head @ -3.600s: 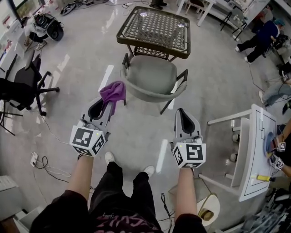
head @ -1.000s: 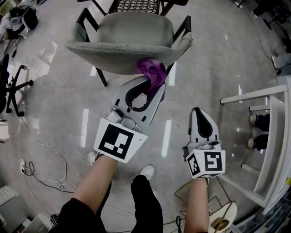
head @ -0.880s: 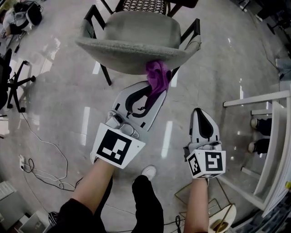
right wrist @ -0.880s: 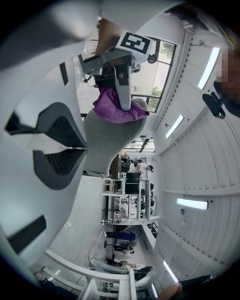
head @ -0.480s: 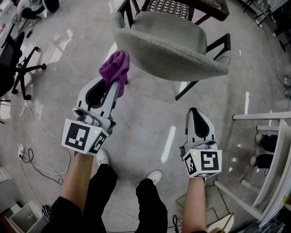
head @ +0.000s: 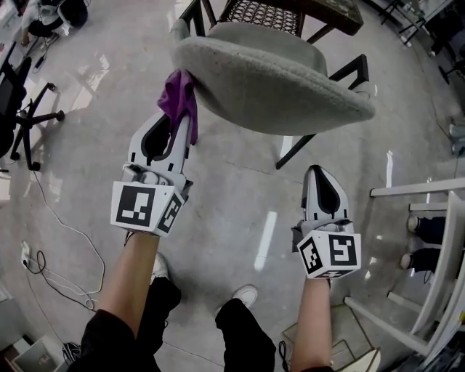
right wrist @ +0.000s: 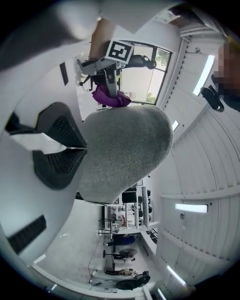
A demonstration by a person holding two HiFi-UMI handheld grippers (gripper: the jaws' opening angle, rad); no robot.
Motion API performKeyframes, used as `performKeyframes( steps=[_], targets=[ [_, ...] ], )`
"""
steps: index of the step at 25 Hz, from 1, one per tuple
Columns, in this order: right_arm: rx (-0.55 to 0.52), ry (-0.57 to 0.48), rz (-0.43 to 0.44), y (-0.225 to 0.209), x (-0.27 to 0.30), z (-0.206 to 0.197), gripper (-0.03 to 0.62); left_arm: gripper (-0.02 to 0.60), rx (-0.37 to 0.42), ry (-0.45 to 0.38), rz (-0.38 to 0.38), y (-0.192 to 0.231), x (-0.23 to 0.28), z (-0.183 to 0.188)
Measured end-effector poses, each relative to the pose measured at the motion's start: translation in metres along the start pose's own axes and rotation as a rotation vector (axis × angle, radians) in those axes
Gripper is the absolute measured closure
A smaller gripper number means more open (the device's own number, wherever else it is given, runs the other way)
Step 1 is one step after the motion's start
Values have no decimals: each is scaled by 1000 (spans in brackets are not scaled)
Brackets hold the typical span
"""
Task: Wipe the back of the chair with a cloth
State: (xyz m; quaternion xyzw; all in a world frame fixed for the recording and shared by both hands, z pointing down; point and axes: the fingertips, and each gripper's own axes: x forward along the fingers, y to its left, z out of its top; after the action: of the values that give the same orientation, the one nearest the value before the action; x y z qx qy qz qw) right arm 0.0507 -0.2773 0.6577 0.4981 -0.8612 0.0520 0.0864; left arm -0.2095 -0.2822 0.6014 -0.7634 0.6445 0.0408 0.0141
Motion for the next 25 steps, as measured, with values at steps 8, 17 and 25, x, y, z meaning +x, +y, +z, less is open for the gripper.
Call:
performKeyframes(
  steps=[8, 17, 25],
  targets=[
    [8, -36, -30, -37, -17, -10, 566, 503, 16, -54, -81, -84, 10, -5],
    [-9, -21, -113, -82, -78, -21, 566, 503, -36, -34, -233, -193, 30, -16],
    [21, 1, -181, -108, -102, -38, 566, 503, 12, 34, -450, -269, 36, -37]
  ],
)
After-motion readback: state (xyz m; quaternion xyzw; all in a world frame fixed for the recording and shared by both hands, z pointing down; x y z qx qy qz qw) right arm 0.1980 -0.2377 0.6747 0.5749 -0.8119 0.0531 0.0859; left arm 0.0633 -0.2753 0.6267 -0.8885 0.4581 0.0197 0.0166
